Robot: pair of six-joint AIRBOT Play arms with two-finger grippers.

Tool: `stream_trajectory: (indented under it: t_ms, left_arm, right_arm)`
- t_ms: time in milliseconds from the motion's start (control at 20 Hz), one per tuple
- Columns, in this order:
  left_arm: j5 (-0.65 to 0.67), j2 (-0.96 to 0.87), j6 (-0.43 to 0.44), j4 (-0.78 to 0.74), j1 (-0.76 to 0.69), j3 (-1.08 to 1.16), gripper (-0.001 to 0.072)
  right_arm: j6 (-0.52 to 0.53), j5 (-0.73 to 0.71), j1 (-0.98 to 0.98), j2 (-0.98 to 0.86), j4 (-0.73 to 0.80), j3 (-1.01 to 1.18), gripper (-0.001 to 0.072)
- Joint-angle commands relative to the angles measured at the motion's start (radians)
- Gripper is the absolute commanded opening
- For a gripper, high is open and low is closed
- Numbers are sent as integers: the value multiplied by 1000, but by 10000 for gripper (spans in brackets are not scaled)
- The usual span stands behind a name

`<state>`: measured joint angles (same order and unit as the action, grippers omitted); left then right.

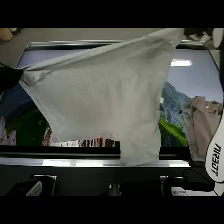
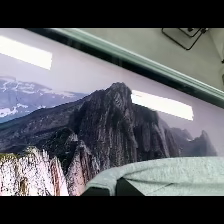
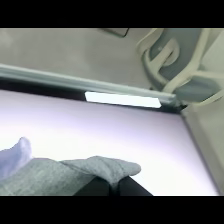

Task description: Fold the shirts.

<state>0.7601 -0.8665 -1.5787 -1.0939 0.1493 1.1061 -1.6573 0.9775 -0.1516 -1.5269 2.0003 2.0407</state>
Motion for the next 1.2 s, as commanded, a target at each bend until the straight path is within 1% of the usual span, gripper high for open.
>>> stream_trajectory:
  t_ms: [0,100,250,300,350,400,450,500,550,650,700,750,850,900,950,1000,1100,1150]
  left_arm:
    - [-122,-185,0,13,1,-46,29]
    - [-122,-290,0,13,1,-46,30]
    - [-31,-406,-2,14,-3,-46,30]
    - [2,-429,-3,21,-3,-46,35]
    - [33,-442,-3,24,1,-42,156]
    - [97,-445,16,22,24,-19,490]
    - [187,-444,75,6,70,20,697]
    - [292,-444,127,-26,125,68,668]
    - [407,-444,152,-82,193,117,580]
    - [606,-434,145,-185,333,145,580]
    - [647,-417,127,-190,401,109,580]
    - [653,-393,113,-186,465,42,579]
    - [643,-372,141,-182,550,-117,577]
    - [619,-374,157,-166,573,-196,561]
    - [579,-377,198,-132,581,-261,558]
    - [539,-380,241,-93,578,-315,535]
    - [483,-393,267,-53,560,-379,535]
    - [471,-409,267,-48,545,-394,535]
  right_arm:
    - [-89,10,0,-191,-236,-1,23]
    - [-38,85,-1,-267,-378,-1,23]
    - [49,185,-1,-356,-525,-1,30]
    - [70,197,-1,-370,-552,-1,135]
    - [113,199,3,-372,-576,0,319]
    - [203,208,18,-357,-612,0,407]
    - [335,234,47,-330,-639,0,450]
    - [419,285,82,-302,-636,0,504]
    - [483,360,134,-278,-636,-1,504]
    - [534,550,248,-261,-644,-3,474]
    - [557,614,296,-261,-645,-21,449]
    - [582,667,340,-261,-646,-50,419]
    - [611,726,395,-261,-657,-117,419]
    - [628,737,406,-261,-666,-146,419]
    - [653,741,409,-261,-679,-172,419]
    - [665,740,407,-261,-695,-193,419]
    - [678,709,400,-261,-745,-218,420]
    - [684,686,396,-261,-753,-219,419]
